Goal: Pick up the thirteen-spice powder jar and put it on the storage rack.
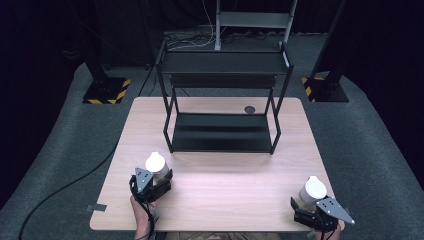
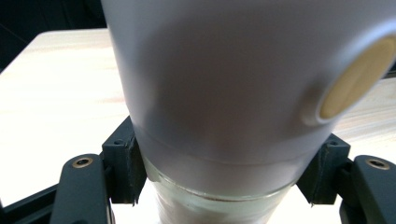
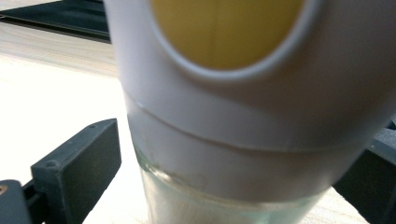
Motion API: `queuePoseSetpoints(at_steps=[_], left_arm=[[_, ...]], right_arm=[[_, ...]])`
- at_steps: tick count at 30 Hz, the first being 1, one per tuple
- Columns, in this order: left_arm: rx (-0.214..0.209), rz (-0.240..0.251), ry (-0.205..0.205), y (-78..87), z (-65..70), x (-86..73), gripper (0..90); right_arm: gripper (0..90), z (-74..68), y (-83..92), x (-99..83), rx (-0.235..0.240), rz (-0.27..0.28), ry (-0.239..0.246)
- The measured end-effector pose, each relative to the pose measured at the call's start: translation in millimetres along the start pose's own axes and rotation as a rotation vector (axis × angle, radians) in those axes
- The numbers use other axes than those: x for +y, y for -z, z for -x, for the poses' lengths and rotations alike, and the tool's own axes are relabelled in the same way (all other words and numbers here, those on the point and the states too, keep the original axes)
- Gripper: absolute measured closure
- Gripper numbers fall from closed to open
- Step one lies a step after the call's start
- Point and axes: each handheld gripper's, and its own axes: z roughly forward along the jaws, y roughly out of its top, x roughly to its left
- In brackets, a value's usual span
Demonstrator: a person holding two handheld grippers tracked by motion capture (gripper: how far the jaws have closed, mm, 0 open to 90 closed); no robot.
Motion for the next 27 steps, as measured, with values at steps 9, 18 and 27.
queuePoseSetpoints(at_steps=[9,18,27], left_arm=[[-0.036,0.017,-0.053,0.7,3.7,18.9,30.0],[-0.058,0.029,-0.076,-4.6,6.4,33.2,30.1],[-0.081,0.029,-0.101,-11.6,8.1,44.5,30.1]], right_arm=[[0.5,-0.1,0.1,-0.5,0.001,0.003,0.004],[0.6,0.6,0.1,-0.3,0.004,0.002,0.003],[0.6,0.9,-0.2,0.5,0.007,-0.003,0.004]])
